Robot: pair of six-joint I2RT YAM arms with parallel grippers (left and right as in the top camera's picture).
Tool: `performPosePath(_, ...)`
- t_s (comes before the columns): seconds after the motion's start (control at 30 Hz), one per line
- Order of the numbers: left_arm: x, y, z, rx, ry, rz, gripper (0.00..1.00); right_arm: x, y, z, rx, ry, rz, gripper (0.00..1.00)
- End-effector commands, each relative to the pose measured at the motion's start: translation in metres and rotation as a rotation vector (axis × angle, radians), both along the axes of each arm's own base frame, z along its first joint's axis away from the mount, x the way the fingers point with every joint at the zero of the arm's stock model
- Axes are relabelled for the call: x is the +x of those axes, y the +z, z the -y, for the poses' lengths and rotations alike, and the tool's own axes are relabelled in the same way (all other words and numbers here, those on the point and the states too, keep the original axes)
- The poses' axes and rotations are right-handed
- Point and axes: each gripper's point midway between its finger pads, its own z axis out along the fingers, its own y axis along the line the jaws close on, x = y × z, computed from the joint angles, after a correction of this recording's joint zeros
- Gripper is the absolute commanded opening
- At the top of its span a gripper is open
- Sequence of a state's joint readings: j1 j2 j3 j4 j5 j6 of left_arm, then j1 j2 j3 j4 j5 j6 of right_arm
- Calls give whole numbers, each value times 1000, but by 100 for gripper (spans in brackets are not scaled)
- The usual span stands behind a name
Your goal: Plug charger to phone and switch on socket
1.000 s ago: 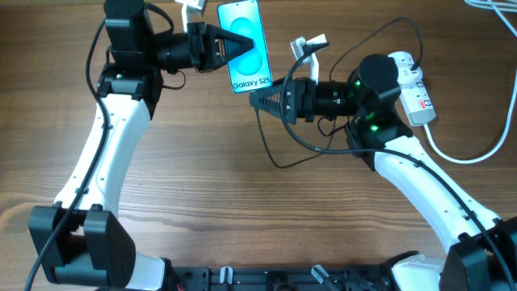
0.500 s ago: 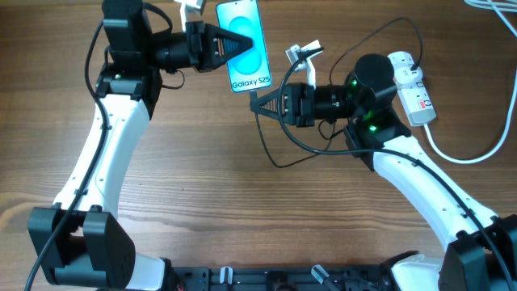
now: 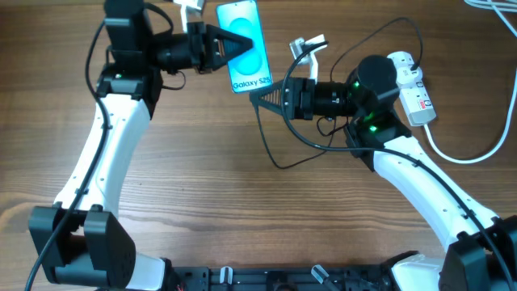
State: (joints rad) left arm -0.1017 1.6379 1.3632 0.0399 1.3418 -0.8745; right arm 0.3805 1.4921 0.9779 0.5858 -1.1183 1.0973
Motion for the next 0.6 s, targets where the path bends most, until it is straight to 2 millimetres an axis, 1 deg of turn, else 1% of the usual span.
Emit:
performPosePath(0.0,-9,-8,7,11,-26,-47,4,9,-7,1,-46,-52,50,100)
performPosePath(0.07,-5,-26,5,47,29,-161,4,8,-24,2,-96,-48,31,100)
performPosePath(0.1,-4,-52,0,109,101,-315,4,6,-38,3,-137,-41,9,100)
performPosePath(0.17,-7,-87,-9,211,204,-504,4,7,-48,8,-166,-47,-15,100)
performPosePath(0.2,-13,-100,-14,253,233,-582,4,11,-50,14,-172,-64,-30,100)
performPosePath(0.23,-24,-111,-16,286,237,-676,4,20,-51,25,-172,-99,-50,100)
performPosePath(0.27,-36,-116,-16,295,220,-754,4,27,-51,34,-170,-125,-63,100)
performPosePath(0.33,-51,-118,-16,295,186,-844,4,43,-53,56,-170,-190,-83,100)
performPosePath(0.37,-54,-116,-14,285,171,-861,4,49,-54,67,-173,-221,-95,100)
performPosePath(0.4,-57,-111,-11,262,141,-859,4,53,-57,76,-180,-241,-93,100)
performPosePath(0.43,-57,-111,-11,263,138,-848,4,57,-60,83,-190,-259,-97,100)
performPosePath(0.47,-54,-110,-10,268,130,-782,4,60,-65,91,-201,-282,-120,100)
performPosePath(0.5,-48,-117,-13,316,152,-691,4,63,-70,101,-213,-305,-137,100)
performPosePath(0.57,-37,-143,-26,482,258,-591,4,68,-75,117,-228,-340,-156,99)
